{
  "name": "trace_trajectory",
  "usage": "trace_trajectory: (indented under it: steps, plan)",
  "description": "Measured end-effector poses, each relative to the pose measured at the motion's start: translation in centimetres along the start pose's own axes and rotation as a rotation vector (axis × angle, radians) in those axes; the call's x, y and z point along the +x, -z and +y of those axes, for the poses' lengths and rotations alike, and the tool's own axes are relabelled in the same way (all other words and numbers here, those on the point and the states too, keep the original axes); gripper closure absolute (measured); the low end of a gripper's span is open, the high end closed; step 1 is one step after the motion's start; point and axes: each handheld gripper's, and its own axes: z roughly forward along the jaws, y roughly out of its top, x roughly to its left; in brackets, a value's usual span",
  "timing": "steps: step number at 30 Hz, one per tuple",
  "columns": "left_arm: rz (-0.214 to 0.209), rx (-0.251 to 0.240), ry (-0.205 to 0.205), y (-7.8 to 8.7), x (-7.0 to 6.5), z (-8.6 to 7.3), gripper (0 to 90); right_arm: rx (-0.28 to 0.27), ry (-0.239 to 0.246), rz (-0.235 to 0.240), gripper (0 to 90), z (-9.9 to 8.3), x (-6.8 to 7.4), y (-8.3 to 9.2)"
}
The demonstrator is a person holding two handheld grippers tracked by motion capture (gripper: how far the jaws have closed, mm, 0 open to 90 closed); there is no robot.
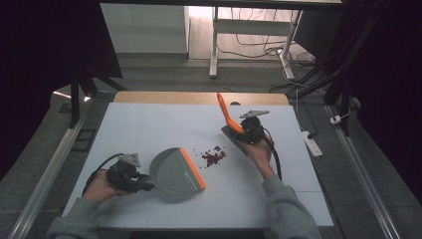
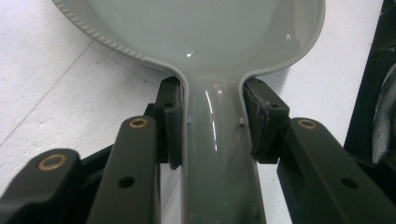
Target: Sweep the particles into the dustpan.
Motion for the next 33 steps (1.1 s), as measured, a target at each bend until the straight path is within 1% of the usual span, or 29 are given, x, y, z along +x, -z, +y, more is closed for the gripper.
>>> trace_trajectory:
  steps: [3, 5, 8, 13, 18, 19, 25, 33]
  plan:
    - [-0.007, -0.001, 0.015, -0.1, 0.1, 0.1, 61.6, 0.005, 0.007, -0.006, 70.8, -0.1, 0.0, -0.2]
    - [-0.003, 0.002, 0.024, -0.2, 0.1, 0.2, 61.6, 0.012, 0.017, -0.008, 70.8, -0.1, 0.0, -0.4]
    - [0.0, 0.007, 0.026, -0.2, 0.0, 0.3, 61.6, 0.022, 0.016, -0.007, 70.8, -0.2, 0.1, -0.7]
    - [-0.003, 0.007, 0.025, -0.2, 0.1, 0.3, 61.6, 0.043, 0.028, -0.003, 70.8, -0.3, 0.5, -1.5]
    - [-0.005, 0.008, 0.027, -0.2, 0.1, 0.4, 61.6, 0.061, 0.038, 0.003, 70.8, -0.3, 1.1, -2.1]
    - [-0.005, 0.007, 0.026, -0.2, 0.1, 0.4, 61.6, 0.058, 0.049, 0.009, 70.9, -0.3, 1.3, -2.2]
    - [-0.006, 0.009, 0.027, -0.2, 0.1, 0.4, 61.6, 0.065, 0.076, 0.025, 70.8, -0.1, 2.5, -2.6]
    - [-0.008, 0.008, 0.028, -0.3, 0.1, 0.4, 61.6, 0.063, 0.077, 0.035, 70.8, -0.1, 3.2, -2.8]
